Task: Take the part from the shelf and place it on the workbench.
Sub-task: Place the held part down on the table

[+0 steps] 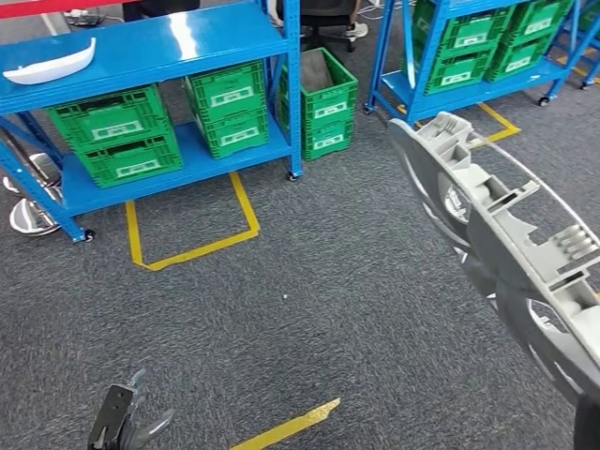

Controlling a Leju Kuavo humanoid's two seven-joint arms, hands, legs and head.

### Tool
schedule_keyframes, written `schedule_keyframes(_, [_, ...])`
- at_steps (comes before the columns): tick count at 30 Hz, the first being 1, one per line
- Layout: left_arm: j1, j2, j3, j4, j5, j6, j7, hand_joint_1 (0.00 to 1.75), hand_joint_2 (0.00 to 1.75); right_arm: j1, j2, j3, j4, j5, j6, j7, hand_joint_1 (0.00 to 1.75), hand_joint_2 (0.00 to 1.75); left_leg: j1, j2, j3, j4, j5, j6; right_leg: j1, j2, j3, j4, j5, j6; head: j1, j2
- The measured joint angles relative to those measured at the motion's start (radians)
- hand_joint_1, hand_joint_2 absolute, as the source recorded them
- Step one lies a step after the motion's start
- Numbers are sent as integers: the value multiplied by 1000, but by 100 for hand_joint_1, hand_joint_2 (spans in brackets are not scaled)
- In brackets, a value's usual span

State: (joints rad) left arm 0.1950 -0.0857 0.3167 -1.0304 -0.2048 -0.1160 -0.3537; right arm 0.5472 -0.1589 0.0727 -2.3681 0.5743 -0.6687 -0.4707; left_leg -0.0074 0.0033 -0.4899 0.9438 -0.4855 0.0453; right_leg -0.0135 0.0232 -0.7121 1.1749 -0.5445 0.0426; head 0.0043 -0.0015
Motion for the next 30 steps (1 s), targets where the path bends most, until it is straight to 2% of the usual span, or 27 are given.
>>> schedule_keyframes(1, [2, 1, -3, 3, 3, 0, 0, 0, 175, 4, 1, 0, -2, 8, 0, 4, 175, 175, 0, 17, -11, 2, 7, -3, -4, -10, -11, 57, -33, 6, 0, 0])
schedule_keyframes(2, [3, 2, -7, 7, 5, 1, -1, 0, 175, 10, 2, 0, -4, 16, 0, 8, 175, 175, 1, 34, -21, 5, 14, -6, -8, -16, -6, 88, -50, 13, 0, 0])
schedule_keyframes(3, [3, 4, -11, 10, 8, 2, -2, 0, 175, 15, 3, 0, -7, 24, 0, 13, 175, 175, 3, 49, -32, 9, 20, -11, -13, -21, 17, 85, -52, 19, 0, 0])
schedule_keyframes(4, [2, 5, -16, 13, 11, 5, -3, 0, 175, 20, 4, 0, -11, 33, 0, 19, 175, 175, 6, 63, -44, 16, 24, -15, -18, -28, 66, 36, -38, 25, 0, 0])
schedule_keyframes(6, [0, 11, -28, 18, 18, 10, -7, 0, 175, 27, 7, 0, -21, 50, 0, 34, 175, 175, 7, 87, -62, 40, 26, -29, -25, -65, 177, -106, -16, 34, 1, 0])
schedule_keyframes(7, [-2, 16, -36, 20, 22, 13, -10, 0, 175, 31, 9, 0, -27, 60, 0, 45, 175, 175, 7, 96, -69, 52, 25, -37, -26, -79, 213, -157, -11, 30, -2, 0])
schedule_keyframes(8, [-3, 20, -43, 21, 26, 16, -11, 0, 175, 36, 13, -1, -33, 70, 0, 56, 175, 175, 6, 104, -71, 60, 25, -44, -25, -87, 225, -178, -13, 21, -5, 0])
schedule_keyframes(10, [-4, 23, -60, 23, 32, 22, -13, 0, 175, 49, 26, -6, -43, 96, 0, 80, 175, 175, 9, 116, -72, 63, 31, -58, -20, -73, 214, -174, -8, -4, -12, 0])
schedule_keyframes(11, [-4, 25, -68, 24, 34, 26, -12, 0, 175, 55, 35, -11, -49, 110, 0, 91, 175, 175, 13, 111, -73, 65, 29, -65, -19, -67, 208, -173, -3, -12, -12, 0])
schedule_keyframes(12, [-2, 26, -76, 25, 34, 29, -11, 0, 175, 60, 46, -17, -56, 125, 0, 101, 175, 175, 16, 92, -78, 78, 14, -72, -18, -60, 203, -173, 4, -21, -12, 0])
schedule_keyframes(13, [0, 28, -84, 26, 34, 31, -10, 0, 175, 63, 56, -22, -62, 139, 0, 109, 175, 175, 19, 67, -88, 109, -16, -77, -18, -51, 198, -173, 11, -30, -13, 0])
schedule_keyframes(14, [3, 29, -90, 26, 34, 34, -7, 0, 175, 65, 65, -25, -68, 151, 0, 114, 175, 175, 21, 37, -106, 161, -59, -80, -17, -42, 193, -173, 18, -36, -14, 0])
schedule_keyframes(15, [6, 31, -96, 27, 35, 37, -3, 0, 175, 67, 74, -29, -74, 162, 0, 119, 175, 175, 21, 17, -127, 229, -104, -81, -15, -31, 188, -172, 25, -40, -14, 0])
schedule_keyframes(16, [9, 32, -101, 28, 36, 41, 0, 0, 175, 68, 83, -31, -79, 173, 0, 123, 175, 175, 21, 9, -147, 294, -138, -79, -12, -19, 183, -171, 31, -42, -14, 0])
schedule_keyframes(17, [10, 35, -109, 29, 37, 44, 4, 0, 175, 71, 91, -35, -84, 185, 0, 127, 175, 175, 20, 6, -158, 338, -153, -76, -8, -6, 176, -170, 36, -43, -14, 0])
schedule_keyframes(18, [10, 37, -117, 30, 40, 47, 7, 0, 175, 74, 100, -38, -88, 198, 0, 130, 175, 175, 18, 3, -154, 346, -147, -70, -4, 8, 172, -169, 39, -44, -14, 0])
schedule_keyframes(19, [10, 39, -126, 31, 44, 49, 9, 0, 175, 77, 109, -42, -93, 210, 0, 134, 175, 175, 15, -1, -134, 315, -122, -62, 0, 21, 170, -169, 42, -44, -14, 0])
schedule_keyframes(20, [9, 42, -135, 32, 48, 52, 12, 0, 175, 80, 117, -46, -98, 222, 0, 136, 175, 175, 11, -15, -100, 253, -85, -51, 3, 35, 169, -169, 44, -44, -14, 0])
schedule_keyframes(22, [9, 50, -151, 32, 58, 56, 17, 0, 175, 83, 132, -51, -108, 243, 0, 138, 175, 175, 7, -70, -41, 128, -30, -24, 4, 60, 165, -168, 49, -42, -11, 0])
schedule_keyframes(23, [8, 56, -160, 33, 63, 59, 20, 0, 175, 83, 139, -53, -113, 256, 0, 139, 175, 175, 5, -91, -27, 93, -16, -15, 2, 73, 159, -167, 53, -38, -11, 0])
schedule_keyframes(24, [6, 60, -168, 34, 67, 62, 22, 0, 175, 86, 147, -56, -118, 269, 0, 139, 175, 175, 3, -99, -23, 80, -14, -10, -2, 86, 153, -168, 58, -32, -11, 0])
schedule_keyframes(26, [-3, 65, -187, 35, 76, 67, 24, 0, 175, 96, 164, -63, -130, 301, 0, 141, 175, 175, 2, -74, -21, 58, -10, -10, -7, 102, 137, -168, 66, -17, -13, 0])
schedule_keyframes(27, [-9, 66, -196, 35, 78, 69, 24, 0, 175, 101, 171, -68, -136, 317, 0, 143, 175, 175, 4, -60, -18, 42, -7, -10, -5, 89, 126, -161, 62, -12, -12, 0])
schedule_keyframes(28, [-13, 67, -204, 36, 81, 70, 24, 0, 175, 104, 178, -72, -142, 334, 0, 145, 175, 175, 7, -45, -15, 28, -3, -10, -3, 63, 111, -140, 45, -8, -8, 0])
schedule_keyframes(30, [-14, 68, -219, 38, 86, 73, 26, 0, 175, 105, 188, -78, -150, 371, 0, 151, 175, 175, 9, -12, -16, 17, 3, -10, -1, 4, 61, -37, -20, 3, -3, 0])
